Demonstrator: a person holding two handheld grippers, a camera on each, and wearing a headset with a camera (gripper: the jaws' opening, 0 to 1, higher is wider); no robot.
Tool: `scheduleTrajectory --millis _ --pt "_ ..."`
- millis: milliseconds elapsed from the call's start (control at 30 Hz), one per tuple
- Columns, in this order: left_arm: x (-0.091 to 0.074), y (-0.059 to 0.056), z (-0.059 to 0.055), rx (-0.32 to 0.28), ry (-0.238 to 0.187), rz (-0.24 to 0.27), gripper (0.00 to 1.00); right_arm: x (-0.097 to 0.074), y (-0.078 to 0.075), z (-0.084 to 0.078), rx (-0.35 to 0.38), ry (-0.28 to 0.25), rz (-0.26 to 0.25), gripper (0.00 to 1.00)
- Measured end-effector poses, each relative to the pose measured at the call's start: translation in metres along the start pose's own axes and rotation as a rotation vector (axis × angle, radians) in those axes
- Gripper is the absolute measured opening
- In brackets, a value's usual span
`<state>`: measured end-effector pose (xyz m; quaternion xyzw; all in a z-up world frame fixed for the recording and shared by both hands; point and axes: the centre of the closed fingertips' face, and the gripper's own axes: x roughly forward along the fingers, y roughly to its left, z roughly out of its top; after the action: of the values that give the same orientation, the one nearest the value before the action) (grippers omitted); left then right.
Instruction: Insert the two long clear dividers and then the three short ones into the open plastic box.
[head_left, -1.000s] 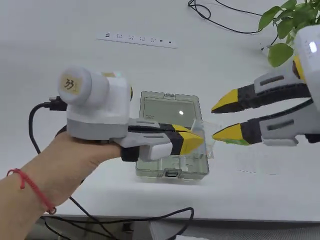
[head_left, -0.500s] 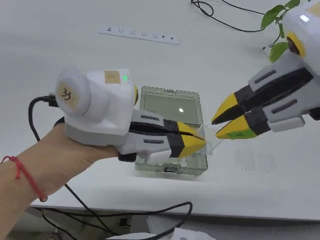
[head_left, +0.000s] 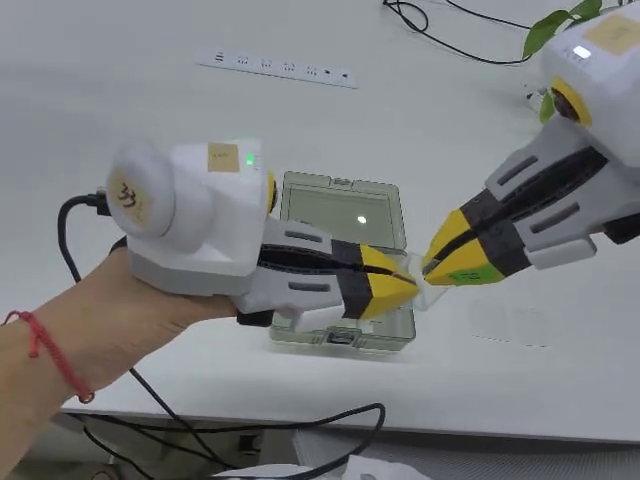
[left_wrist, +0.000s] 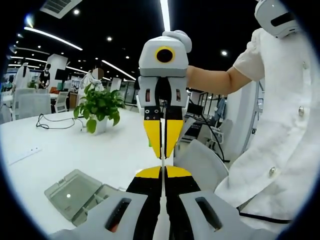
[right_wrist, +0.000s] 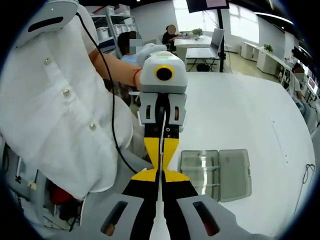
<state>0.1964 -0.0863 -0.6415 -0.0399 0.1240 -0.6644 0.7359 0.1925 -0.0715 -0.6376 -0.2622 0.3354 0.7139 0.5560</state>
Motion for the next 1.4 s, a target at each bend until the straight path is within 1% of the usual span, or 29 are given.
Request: scheduleTrajectory --millis 167,333,567,767,900,1067,1167,1300,1400 --pt "0.0 0.0 -0.001 0.008 0.001 0.001 0.0 0.001 0.002 0.0 0.0 -0.001 0.01 0.03" --pt "-0.001 0.001 -0.002 0.013 0.008 0.005 0.0 0.001 0.001 0.0 -0.005 0.002 0.006 0.03" --pt "-0.001 0.001 -0.002 0.0 0.008 0.009 0.0 0.001 -0.001 0.0 -0.011 0.002 0.0 0.03" --pt "-0.001 0.001 -0.005 0.009 0.029 0.016 0.0 0.001 -0.002 0.0 -0.012 0.006 -0.007 0.03" --pt "-0.002 0.001 -0.006 0.005 0.032 0.019 0.0 0.001 -0.003 0.0 -0.013 0.005 -0.013 0.03" --pt "-0.004 0.003 -0.009 0.004 0.041 0.032 0.04 0.0 -0.006 0.001 -0.014 0.003 -0.02 0.03" --pt "-0.006 0.005 -0.012 0.009 0.051 0.048 0.08 0.0 -0.007 0.001 -0.016 0.002 -0.029 0.03" --pt "-0.01 0.008 -0.015 0.002 0.057 0.069 0.13 0.0 -0.01 0.003 -0.016 -0.006 -0.039 0.03" --pt "-0.015 0.011 -0.019 -0.005 0.066 0.093 0.17 0.0 -0.012 0.004 -0.017 -0.007 -0.05 0.03"
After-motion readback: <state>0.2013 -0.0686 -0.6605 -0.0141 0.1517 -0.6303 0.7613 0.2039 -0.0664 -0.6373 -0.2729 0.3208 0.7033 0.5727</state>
